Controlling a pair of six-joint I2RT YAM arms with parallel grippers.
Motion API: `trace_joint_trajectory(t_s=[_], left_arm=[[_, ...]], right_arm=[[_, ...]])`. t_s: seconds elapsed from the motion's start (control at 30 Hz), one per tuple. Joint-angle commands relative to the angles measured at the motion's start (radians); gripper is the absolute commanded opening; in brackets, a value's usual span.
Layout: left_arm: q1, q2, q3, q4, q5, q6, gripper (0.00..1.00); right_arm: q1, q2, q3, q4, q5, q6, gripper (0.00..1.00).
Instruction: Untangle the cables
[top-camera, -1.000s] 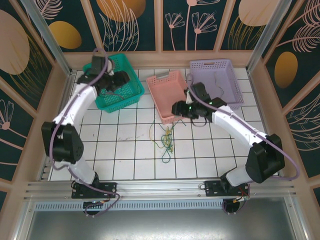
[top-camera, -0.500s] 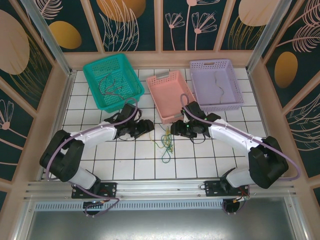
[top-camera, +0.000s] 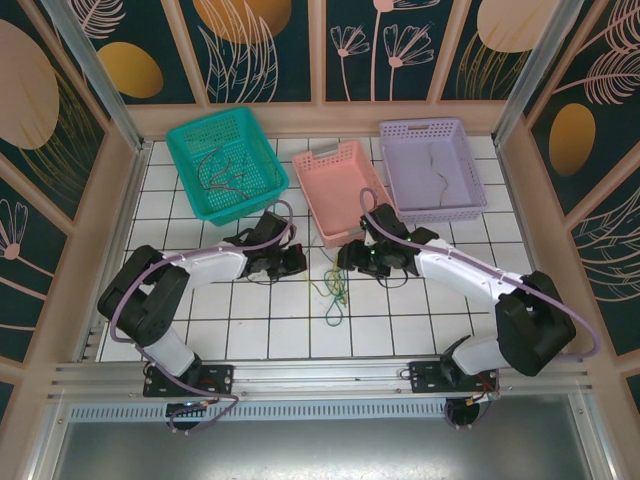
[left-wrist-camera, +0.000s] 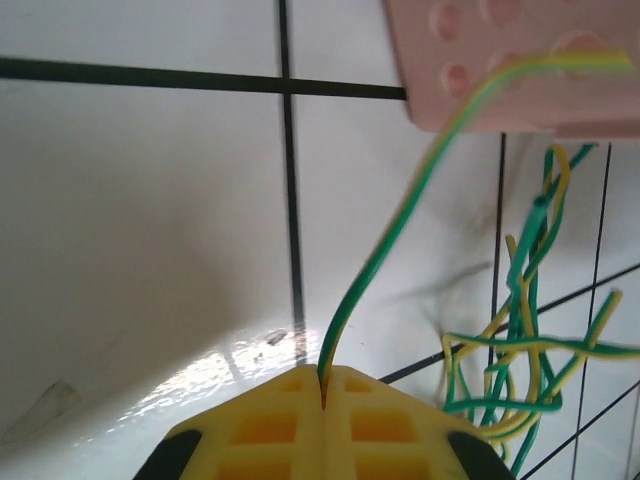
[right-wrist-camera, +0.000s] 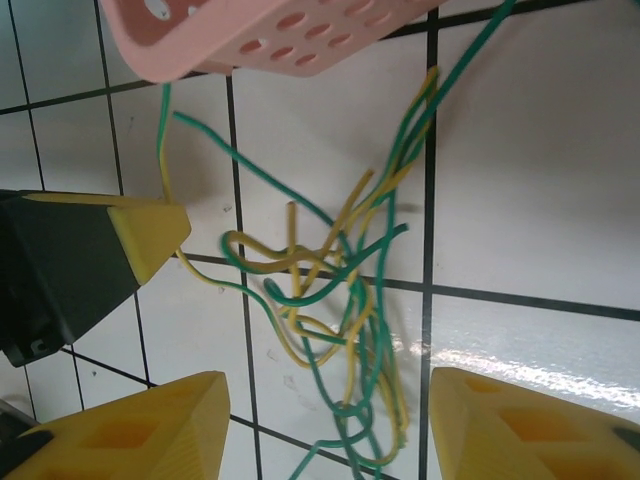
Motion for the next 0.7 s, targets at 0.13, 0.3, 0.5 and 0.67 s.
trace_joint_trajectory(t_s=[0.13, 0.3, 0.5, 0.67], left_arm=[[-0.065, -0.163, 0.03, 0.02, -0.029, 0.015, 0.0], [-0.087, -0.277, 0.03, 0.039, 0.005, -0.004, 0.0], [-0.09, -0.324, 0.024, 0.053, 0.052, -0.026, 0.0], [-0.09, -0.381, 0.02, 0.047, 0.038, -0.037, 0.0]], right_arm=[[0.039, 0.061, 0.006, 0.03, 0.06, 0.208, 0.64], [0.039, 0.059, -0.077, 0.133, 0.049, 0.422, 0.66], [0.041, 0.086, -0.086, 0.237, 0.029, 0.516, 0.66], [0.047, 0.111, -0.119, 0.276, 0.034, 0.592, 0.53]])
